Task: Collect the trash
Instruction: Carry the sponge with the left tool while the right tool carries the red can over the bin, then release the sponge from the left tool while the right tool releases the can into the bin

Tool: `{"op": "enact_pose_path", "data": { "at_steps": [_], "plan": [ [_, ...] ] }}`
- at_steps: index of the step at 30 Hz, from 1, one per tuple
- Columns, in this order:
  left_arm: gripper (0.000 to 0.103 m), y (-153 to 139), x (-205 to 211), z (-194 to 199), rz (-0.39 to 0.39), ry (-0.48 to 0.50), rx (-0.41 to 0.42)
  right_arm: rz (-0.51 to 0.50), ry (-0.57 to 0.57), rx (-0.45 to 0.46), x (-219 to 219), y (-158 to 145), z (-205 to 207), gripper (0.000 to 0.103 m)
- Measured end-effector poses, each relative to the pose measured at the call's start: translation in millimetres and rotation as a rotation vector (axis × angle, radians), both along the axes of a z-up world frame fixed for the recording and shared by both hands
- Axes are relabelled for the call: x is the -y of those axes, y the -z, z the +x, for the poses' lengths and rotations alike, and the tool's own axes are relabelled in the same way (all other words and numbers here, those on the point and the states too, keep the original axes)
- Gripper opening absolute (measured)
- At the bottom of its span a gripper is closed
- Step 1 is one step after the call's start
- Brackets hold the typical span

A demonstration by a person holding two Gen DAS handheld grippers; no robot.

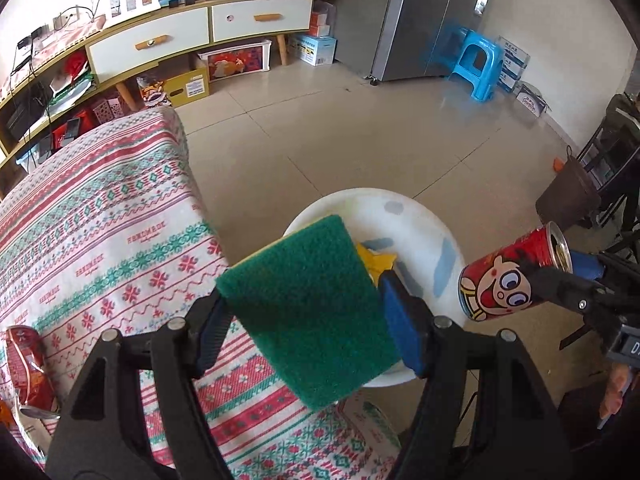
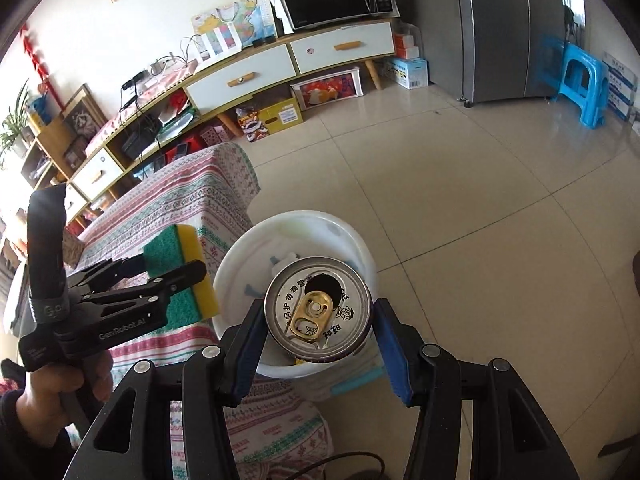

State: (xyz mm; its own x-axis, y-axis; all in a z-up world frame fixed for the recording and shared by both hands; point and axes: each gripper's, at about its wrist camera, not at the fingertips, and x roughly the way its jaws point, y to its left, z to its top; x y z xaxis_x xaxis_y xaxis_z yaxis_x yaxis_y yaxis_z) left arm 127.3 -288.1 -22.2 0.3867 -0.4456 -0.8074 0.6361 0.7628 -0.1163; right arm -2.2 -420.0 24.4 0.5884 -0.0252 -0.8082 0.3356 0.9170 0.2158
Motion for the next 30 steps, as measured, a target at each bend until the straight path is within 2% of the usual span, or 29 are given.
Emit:
{"op": "enact_pose_path", "data": {
  "at_steps": [4,7,12,20,30],
  "plan": [
    [0.079,6,7,5,0.001,0.003,-0.042,0.001,0.01,0.002,4,0,0,0.054],
    [0.086,4,4,3,0.005,-0.006,-0.024,0.002,0.014,0.0,3,1,-1,0.054],
    [0.087,1,-6,0,0.011,-0.022,-0.024,0.0,0.014,-0.005,2,1,3,0.054],
    [0.089,-3,-47,-4,0.015,-0.064,-0.025,-0.002,0.006,-0.014,-7,4,18,0.054],
    [0.09,-5,-102,-12,0.023,-0.125,-0.027,-0.018,0.001,-0.083,-20,24,46,0.054]
  ]
}}
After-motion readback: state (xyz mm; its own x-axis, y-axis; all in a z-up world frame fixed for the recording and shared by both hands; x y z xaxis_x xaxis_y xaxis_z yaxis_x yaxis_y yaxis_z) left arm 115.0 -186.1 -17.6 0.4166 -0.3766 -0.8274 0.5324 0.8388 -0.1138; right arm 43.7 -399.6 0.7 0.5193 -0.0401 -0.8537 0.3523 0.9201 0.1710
